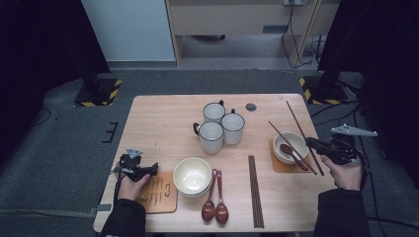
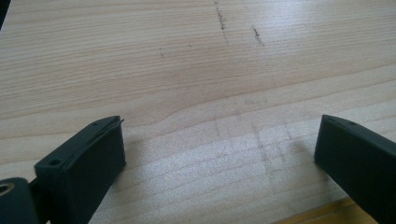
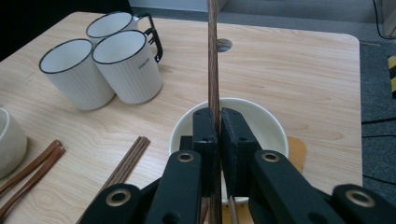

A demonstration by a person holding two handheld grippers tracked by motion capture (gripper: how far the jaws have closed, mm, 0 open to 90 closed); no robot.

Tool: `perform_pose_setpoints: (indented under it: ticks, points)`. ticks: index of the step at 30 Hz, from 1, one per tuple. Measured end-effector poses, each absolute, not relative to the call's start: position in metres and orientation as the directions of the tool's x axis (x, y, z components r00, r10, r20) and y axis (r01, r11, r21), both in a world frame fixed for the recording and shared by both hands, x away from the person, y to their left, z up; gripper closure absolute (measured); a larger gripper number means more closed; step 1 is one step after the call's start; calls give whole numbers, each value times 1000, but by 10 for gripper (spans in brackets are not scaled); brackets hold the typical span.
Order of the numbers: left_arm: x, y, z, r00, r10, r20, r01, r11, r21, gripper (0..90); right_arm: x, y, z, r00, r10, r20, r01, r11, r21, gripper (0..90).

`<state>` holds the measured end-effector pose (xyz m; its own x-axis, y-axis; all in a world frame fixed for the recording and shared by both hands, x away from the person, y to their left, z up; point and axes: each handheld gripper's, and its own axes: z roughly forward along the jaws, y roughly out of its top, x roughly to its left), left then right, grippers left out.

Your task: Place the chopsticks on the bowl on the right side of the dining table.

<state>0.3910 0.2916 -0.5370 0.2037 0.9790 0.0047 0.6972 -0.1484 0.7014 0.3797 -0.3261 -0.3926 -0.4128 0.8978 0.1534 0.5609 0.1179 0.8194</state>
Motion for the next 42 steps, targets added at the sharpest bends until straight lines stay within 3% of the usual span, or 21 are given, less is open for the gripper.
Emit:
perform_pose_setpoints:
  ticks: [42]
  points:
    - [391,292,-537,204,979,5,697,-149,701,8,425,-334,-427,-453,881,135,623,205,755,847]
